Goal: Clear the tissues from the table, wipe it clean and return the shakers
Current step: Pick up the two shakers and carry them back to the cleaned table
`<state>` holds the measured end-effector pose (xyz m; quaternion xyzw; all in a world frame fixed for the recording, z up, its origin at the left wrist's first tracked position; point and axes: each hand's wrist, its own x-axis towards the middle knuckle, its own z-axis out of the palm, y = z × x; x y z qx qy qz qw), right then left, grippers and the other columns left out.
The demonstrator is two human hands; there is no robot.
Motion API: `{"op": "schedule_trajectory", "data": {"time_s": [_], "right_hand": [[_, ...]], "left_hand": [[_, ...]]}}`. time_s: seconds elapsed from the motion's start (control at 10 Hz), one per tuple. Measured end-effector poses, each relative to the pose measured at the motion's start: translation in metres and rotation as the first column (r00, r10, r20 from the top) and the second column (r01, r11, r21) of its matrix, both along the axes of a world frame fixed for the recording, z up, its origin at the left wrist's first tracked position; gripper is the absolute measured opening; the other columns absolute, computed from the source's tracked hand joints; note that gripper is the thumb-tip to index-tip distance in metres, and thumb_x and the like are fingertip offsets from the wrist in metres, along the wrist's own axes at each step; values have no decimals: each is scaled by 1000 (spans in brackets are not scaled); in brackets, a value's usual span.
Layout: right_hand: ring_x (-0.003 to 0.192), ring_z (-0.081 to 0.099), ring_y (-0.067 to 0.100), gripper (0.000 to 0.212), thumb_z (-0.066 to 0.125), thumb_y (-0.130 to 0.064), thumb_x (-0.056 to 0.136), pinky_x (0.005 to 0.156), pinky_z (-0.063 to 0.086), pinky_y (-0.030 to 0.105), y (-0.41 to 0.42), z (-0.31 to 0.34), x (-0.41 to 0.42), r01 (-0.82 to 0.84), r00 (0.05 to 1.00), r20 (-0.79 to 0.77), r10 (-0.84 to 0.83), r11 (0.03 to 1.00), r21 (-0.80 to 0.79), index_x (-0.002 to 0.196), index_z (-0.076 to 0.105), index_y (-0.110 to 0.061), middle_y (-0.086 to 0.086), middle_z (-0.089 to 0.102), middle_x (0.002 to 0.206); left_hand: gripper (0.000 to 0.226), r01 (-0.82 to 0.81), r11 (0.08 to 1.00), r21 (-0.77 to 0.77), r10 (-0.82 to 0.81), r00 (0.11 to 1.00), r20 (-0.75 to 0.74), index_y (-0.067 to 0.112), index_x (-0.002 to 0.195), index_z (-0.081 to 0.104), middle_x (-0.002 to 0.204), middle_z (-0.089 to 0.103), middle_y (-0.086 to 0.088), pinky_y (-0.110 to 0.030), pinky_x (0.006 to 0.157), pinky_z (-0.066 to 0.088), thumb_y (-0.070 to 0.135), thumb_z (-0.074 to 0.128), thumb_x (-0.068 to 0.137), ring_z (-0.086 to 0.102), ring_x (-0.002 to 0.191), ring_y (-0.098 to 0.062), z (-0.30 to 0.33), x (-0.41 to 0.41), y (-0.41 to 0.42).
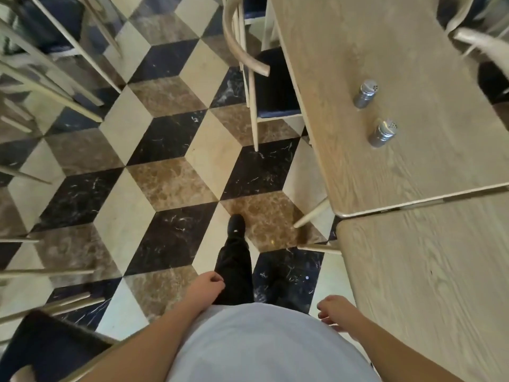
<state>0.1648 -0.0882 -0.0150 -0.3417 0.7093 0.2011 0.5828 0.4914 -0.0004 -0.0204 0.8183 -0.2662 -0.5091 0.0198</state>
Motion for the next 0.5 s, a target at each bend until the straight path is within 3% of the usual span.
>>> {"op": "schedule_trajectory", "data": {"time_s": [0.1,0.2,0.3,0.4,0.5], "right_hand": [[65,60,23,7,58,-8,92,60,50,26,-32,-6,19,-32,999,-36,33,999,19,86,60,-5,12,64,82],[58,57,22,11,54,-9,94,58,47,27,-74,3,51,72,994,-83,-74,997,-21,86,59,-4,14,65,76],[56,55,20,9,56,-11,94,50,46,21,-126,22,98,206,977,-52,-208,977,-52,95,62,-4,14,61,80],[54,51,16,9,55,-12,96,46,42,20,-173,33,147,340,940,46,-337,937,-85,96,62,-6,11,58,76],[69,58,16,14,53,-18,98,63,50,25,-201,41,179,391,919,112,-377,908,-150,101,64,-11,8,64,83]], "left_hand": [[7,64,998,-17,-64,998,-25,25,93,68,91,70,2,-30,77,52,24,61,91,65,88,-16,-7,38,-58],[6,139,990,0,-139,990,-21,27,94,66,96,70,-1,-32,81,55,27,61,90,65,90,-18,-9,82,-119],[9,149,988,40,-147,988,-47,22,100,65,96,68,-4,-28,66,56,25,59,93,66,84,-19,-9,120,-171],[14,172,980,97,-164,982,-92,13,105,64,91,66,-10,-32,61,58,19,56,95,63,73,-23,-6,153,-219],[13,188,974,124,-181,981,-65,3,101,62,80,60,-10,-29,53,49,11,54,96,56,65,-22,-2,177,-256]]}}
